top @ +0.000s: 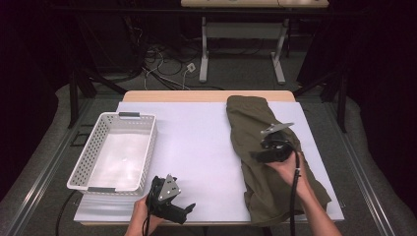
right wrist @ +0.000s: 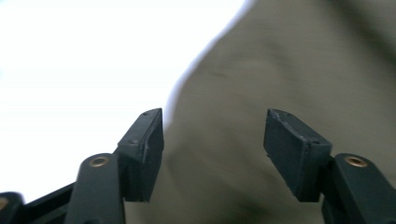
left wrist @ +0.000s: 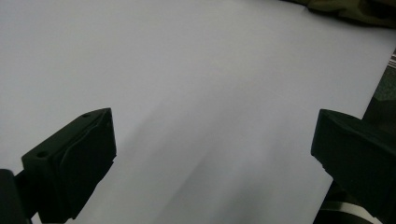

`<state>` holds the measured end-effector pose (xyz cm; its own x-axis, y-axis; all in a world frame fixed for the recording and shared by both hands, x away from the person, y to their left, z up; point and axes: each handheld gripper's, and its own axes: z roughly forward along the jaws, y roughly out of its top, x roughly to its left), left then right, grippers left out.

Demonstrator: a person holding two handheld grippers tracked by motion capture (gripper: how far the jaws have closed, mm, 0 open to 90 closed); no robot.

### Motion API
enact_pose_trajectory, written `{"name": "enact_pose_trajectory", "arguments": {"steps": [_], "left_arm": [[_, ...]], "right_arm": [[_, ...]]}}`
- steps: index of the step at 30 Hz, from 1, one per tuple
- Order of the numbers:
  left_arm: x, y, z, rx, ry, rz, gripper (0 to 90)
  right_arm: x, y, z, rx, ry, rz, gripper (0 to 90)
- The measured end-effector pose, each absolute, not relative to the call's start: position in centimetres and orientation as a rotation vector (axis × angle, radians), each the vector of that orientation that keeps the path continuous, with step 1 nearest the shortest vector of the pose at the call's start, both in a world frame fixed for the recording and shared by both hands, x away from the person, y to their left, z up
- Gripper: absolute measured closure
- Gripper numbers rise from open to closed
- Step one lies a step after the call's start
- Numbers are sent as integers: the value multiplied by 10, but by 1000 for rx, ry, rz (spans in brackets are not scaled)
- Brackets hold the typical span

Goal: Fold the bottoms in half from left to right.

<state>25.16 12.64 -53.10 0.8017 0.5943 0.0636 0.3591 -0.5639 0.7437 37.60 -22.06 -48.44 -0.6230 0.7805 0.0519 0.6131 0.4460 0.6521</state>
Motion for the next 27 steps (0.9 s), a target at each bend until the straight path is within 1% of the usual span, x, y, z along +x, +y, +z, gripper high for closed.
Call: {"name": "enact_pose_trajectory", "arguments": {"steps": [2, 3, 5, 6, 8, 9, 10, 12, 19, 25, 26, 27], "left_arm": [[251, 126, -531, 2226, 699, 400, 0], [251, 126, -531, 2225, 698, 400, 0], [252, 127, -531, 2224, 704, 397, 0], [252, 127, -531, 2224, 704, 393, 0], [252, 127, -531, 2228, 702, 391, 0], [252, 127, -531, 2224, 703, 394, 0], [252, 127, -531, 2229, 704, 386, 0], [252, 126, -532, 2222, 706, 391, 0], [252, 127, -531, 2223, 706, 388, 0], [252, 127, -531, 2222, 704, 392, 0], [252, 127, -531, 2222, 704, 394, 0], [251, 127, -531, 2219, 706, 391, 0]], "right_arm": [[378, -202, -492, 1174, 2503, 904, 363], [380, -195, -497, 1162, 2543, 882, 394], [383, -185, -507, 1165, 2553, 804, 561], [386, -183, -512, 1152, 2545, 734, 627], [392, -183, -522, 1159, 2531, 742, 793], [393, -184, -526, 1168, 2518, 740, 853], [394, -185, -526, 1185, 2510, 731, 892], [395, -188, -526, 1182, 2481, 762, 900], [387, -204, -505, 1153, 2268, 868, 900], [401, -213, -534, 1216, 2306, 741, 897], [401, -213, -533, 1231, 2336, 698, 888], [400, -213, -533, 1222, 2319, 718, 850]]}}
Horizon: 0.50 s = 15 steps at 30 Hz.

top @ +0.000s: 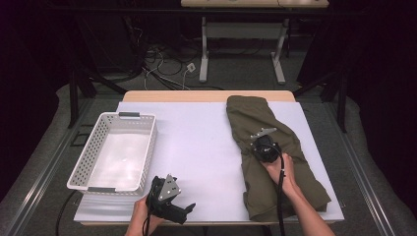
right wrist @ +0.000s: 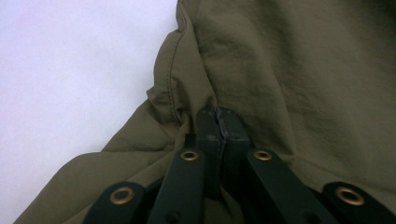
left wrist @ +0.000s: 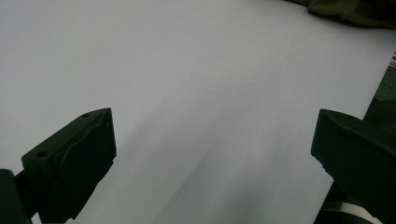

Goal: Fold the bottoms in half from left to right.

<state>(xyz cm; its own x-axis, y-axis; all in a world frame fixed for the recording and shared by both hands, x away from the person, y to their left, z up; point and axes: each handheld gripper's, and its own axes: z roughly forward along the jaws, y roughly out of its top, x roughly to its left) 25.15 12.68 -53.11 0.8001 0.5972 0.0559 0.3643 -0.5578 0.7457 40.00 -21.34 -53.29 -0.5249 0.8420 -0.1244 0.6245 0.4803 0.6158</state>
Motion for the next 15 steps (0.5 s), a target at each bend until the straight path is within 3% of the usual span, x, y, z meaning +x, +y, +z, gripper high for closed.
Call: {"name": "enact_pose_trajectory", "arguments": {"steps": [3, 7, 11, 15], "left_arm": [[250, 126, -531, 2222, 700, 401, 0], [250, 127, -530, 2227, 702, 387, 1], [250, 127, -530, 2217, 698, 399, 0], [250, 127, -530, 2218, 700, 400, 0]], "right_arm": [[394, -215, -521, 1210, 2305, 739, 673], [380, -217, -503, 1183, 2303, 805, 504], [368, -216, -494, 1136, 2346, 835, 412], [356, -205, -494, 1089, 2398, 847, 395]]}}
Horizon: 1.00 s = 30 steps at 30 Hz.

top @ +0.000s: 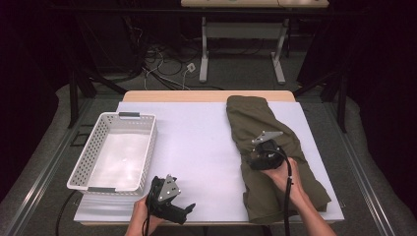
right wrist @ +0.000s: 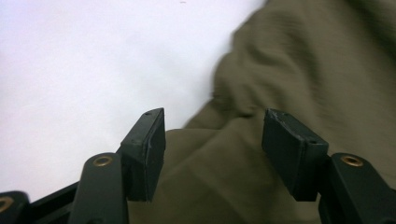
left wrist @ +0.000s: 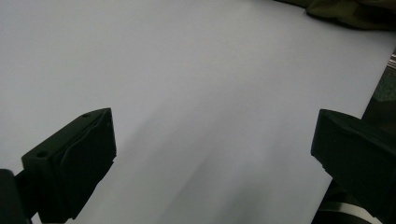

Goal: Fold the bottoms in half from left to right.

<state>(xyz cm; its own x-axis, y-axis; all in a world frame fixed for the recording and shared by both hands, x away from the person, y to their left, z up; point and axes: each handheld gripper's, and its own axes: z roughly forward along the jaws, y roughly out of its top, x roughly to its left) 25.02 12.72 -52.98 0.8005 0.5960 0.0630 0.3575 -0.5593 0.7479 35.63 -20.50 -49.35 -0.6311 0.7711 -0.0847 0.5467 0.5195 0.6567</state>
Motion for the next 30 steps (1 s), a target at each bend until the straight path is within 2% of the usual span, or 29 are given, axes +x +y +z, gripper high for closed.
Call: {"name": "enact_pose_trajectory", "arguments": {"steps": [6, 10, 14, 20, 25, 30], "left_arm": [[250, 127, -530, 2220, 696, 404, 0], [249, 126, -529, 2222, 694, 404, 1], [250, 127, -529, 2218, 696, 399, 0], [250, 127, -530, 2220, 692, 402, 0], [250, 127, -530, 2219, 696, 403, 0], [249, 128, -529, 2211, 704, 402, 0]], "right_arm": [[337, -187, -501, 1037, 2512, 823, 397], [331, -177, -519, 1020, 2600, 754, 397], [333, -180, -538, 1049, 2633, 650, 522], [333, -186, -540, 1044, 2600, 696, 867], [332, -188, -535, 1090, 2579, 845, 897], [319, -188, -515, 1042, 2551, 1037, 898]]}}
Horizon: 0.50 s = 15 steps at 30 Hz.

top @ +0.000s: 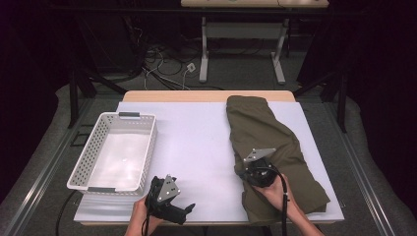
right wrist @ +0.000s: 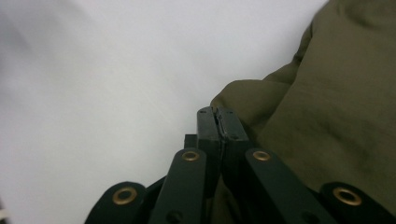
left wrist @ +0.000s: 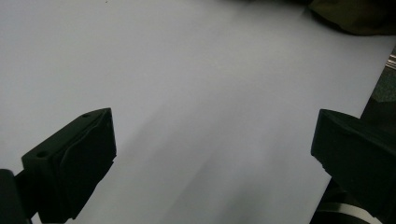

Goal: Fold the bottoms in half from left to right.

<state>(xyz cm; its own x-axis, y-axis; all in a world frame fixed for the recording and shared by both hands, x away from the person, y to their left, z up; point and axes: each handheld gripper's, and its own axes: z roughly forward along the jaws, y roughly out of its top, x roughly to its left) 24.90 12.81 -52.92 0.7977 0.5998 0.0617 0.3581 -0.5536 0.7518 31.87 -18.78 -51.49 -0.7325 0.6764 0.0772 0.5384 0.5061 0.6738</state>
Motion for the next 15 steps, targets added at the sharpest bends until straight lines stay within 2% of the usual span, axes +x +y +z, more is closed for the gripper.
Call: {"name": "enact_pose_trajectory", "arguments": {"steps": [3, 7, 10, 15], "left_arm": [[251, 128, -530, 2216, 702, 403, 0], [250, 127, -531, 2219, 698, 395, 0], [250, 128, -530, 2221, 697, 406, 0], [250, 129, -530, 2213, 710, 399, 0]], "right_arm": [[314, -191, -515, 1004, 2539, 1139, 897], [323, -189, -528, 1040, 2579, 954, 860], [324, -188, -532, 1034, 2587, 920, 726], [317, -186, -515, 980, 2575, 991, 473]]}}
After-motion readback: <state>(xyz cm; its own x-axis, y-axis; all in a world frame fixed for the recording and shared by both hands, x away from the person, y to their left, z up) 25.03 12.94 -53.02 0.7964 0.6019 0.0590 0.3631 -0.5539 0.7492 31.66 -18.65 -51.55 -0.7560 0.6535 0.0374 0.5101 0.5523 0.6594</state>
